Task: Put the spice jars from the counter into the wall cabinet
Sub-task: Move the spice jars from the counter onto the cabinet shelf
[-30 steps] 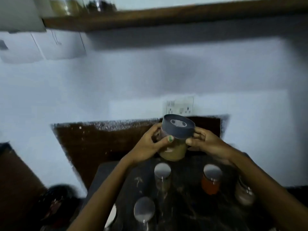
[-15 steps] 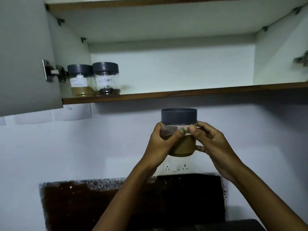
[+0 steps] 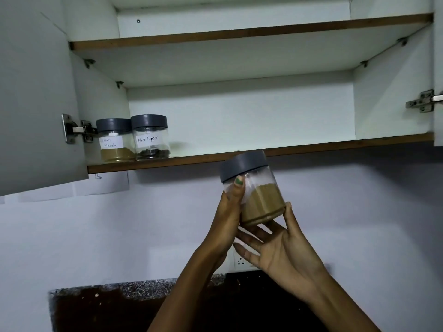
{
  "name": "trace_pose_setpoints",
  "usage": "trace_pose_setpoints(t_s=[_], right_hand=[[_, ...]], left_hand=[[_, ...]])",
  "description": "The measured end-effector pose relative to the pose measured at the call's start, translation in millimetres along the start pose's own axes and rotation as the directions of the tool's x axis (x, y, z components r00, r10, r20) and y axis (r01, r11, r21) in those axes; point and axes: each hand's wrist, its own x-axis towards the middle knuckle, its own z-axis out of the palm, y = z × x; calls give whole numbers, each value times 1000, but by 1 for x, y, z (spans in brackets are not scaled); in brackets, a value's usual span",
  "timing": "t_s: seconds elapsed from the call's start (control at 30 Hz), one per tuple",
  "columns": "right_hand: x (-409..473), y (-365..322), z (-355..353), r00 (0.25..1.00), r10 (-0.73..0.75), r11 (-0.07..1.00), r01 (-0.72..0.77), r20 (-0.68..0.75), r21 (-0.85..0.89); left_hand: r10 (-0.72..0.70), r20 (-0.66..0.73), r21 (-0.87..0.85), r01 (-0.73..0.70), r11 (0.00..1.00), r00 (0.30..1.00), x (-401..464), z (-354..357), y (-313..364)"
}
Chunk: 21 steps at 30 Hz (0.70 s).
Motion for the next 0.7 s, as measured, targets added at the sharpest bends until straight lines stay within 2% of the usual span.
trace_pose_setpoints(t_s=[0.13, 0.27, 0.33, 0.43, 0.6, 0.7], right_hand=[[2, 0, 8, 984, -176, 984, 177, -36, 30], [4, 2, 17, 899, -427, 898, 408, -99, -164], [4, 4, 22, 814, -566, 797, 502, -127, -336], [5, 11, 28, 688, -715, 589, 501, -121, -634], [11, 19, 28, 519, -853, 356, 518, -45, -778], [12, 24, 29, 469, -883, 228, 497, 38, -837]], left_hand=[[49, -5, 10, -49, 999, 999, -5, -4, 5], [137, -155, -18, -141, 990, 978, -8, -4, 6], [160, -205, -32, -170, 985, 966, -9, -3, 5], [169, -199, -63, -185, 981, 965, -13, -1, 5], [180, -206, -114, -206, 972, 962, -19, 7, 3], [174, -160, -148, -198, 969, 972, -21, 9, 1]])
